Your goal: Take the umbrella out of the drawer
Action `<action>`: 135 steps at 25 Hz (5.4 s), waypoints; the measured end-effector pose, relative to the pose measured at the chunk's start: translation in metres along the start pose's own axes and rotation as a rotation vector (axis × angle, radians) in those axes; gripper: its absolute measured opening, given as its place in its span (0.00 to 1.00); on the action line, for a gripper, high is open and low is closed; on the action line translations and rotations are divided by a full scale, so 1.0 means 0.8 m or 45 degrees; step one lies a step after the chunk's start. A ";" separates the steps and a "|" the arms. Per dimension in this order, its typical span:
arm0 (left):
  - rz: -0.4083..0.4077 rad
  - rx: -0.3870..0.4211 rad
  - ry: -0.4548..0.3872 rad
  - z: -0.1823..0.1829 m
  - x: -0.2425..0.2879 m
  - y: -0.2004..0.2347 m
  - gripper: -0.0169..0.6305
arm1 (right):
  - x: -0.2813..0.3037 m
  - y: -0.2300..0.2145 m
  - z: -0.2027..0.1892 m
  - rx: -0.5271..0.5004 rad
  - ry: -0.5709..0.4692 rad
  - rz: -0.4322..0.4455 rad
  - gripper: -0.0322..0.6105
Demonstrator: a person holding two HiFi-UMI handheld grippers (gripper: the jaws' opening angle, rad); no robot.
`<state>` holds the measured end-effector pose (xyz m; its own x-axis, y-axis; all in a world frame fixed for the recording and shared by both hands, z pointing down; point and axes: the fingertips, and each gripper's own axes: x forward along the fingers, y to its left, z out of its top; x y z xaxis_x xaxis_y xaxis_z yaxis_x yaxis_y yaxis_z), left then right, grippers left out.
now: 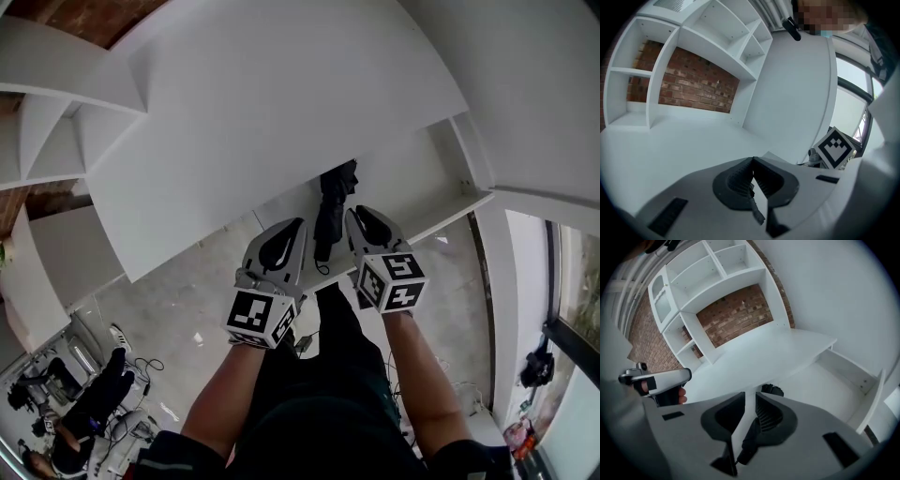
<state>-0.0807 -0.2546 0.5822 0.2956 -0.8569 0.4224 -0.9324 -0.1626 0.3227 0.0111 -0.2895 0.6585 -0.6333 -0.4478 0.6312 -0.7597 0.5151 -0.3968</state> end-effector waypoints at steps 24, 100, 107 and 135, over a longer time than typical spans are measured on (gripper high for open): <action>0.120 -0.071 0.071 -0.029 0.015 0.064 0.04 | 0.145 -0.076 -0.091 0.292 0.324 -0.201 0.42; -0.054 0.085 -0.217 0.157 -0.233 -0.039 0.04 | -0.221 0.112 0.133 0.240 -0.634 -0.001 0.36; -0.048 0.098 -0.286 0.195 -0.277 -0.049 0.04 | -0.282 0.164 0.163 0.075 -0.729 0.025 0.37; -0.057 0.179 -0.507 0.273 -0.415 -0.097 0.04 | -0.449 0.303 0.206 -0.358 -0.970 0.027 0.37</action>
<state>-0.1521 -0.0641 0.2319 0.2592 -0.9649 0.0414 -0.9479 -0.2459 0.2027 0.0300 -0.1243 0.2259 -0.6506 -0.7583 -0.0417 -0.7452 0.6480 -0.1571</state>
